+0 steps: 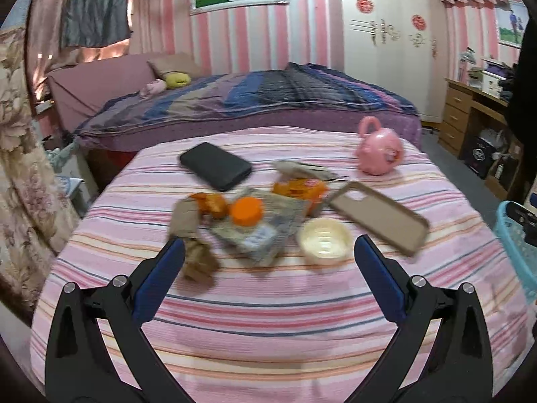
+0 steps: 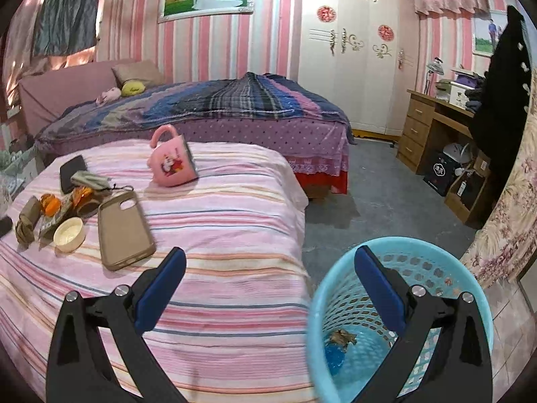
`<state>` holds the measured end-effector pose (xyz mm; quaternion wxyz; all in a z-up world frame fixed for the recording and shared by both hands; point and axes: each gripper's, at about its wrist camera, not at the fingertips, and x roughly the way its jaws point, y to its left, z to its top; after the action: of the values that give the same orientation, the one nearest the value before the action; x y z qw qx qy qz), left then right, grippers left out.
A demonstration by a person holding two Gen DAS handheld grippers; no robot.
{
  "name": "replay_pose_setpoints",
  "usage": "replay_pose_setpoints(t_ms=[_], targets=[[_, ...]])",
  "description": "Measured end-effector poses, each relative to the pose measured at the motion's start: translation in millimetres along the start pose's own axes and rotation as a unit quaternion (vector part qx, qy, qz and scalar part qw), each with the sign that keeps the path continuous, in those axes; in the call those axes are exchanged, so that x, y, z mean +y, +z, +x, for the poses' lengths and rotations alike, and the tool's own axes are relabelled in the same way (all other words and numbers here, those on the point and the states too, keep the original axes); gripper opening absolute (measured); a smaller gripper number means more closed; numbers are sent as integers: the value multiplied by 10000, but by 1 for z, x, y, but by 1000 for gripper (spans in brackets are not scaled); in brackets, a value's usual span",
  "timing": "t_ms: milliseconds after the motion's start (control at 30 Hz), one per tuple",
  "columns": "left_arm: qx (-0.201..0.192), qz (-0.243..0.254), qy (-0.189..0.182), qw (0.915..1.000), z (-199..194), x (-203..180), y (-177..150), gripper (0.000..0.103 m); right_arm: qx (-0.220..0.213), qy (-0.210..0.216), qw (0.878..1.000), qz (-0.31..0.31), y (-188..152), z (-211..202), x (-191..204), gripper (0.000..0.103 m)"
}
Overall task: Collect trash
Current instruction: 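Move both tools back over the bed toward the remaining items, then grasp the brown crumpled cloth with the left tool while the right tool grasps the white lid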
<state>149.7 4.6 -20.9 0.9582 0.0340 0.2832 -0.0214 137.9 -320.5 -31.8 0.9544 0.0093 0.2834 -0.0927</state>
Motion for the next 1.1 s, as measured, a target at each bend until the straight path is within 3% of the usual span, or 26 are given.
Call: replay_pose_setpoints(t_ms=[167,500,733,833,933,1000,1067,1100], targets=[[273,-315,-66,9991,11,32,-9,98,53,131,9999,-18,1,5,19,98],[713,-293,163,9969,39,63,-31,98,153,285,9989,-326,1,18,60,98],[769,-624,267,9947,57,76,-25,95,320,474,9980,-284,1,31,77,98],[842,-762,106,9935,64,76,-22,82,356,510,9975,-337,2,37,88,98],[937,-642,179,9934,74,71,-23,71,397,589,9969,-341,2,41,96,98],[1059,-681,99,9920,80,73,-25,46,426,643,9963,-370,2,43,103,98],[1142,-856,-71,9897,82,79,-26,37,440,679,9958,-437,2,44,109,98],[1138,-922,-128,9891,82,82,-27,37,438,687,9955,-485,1,44,112,98]])
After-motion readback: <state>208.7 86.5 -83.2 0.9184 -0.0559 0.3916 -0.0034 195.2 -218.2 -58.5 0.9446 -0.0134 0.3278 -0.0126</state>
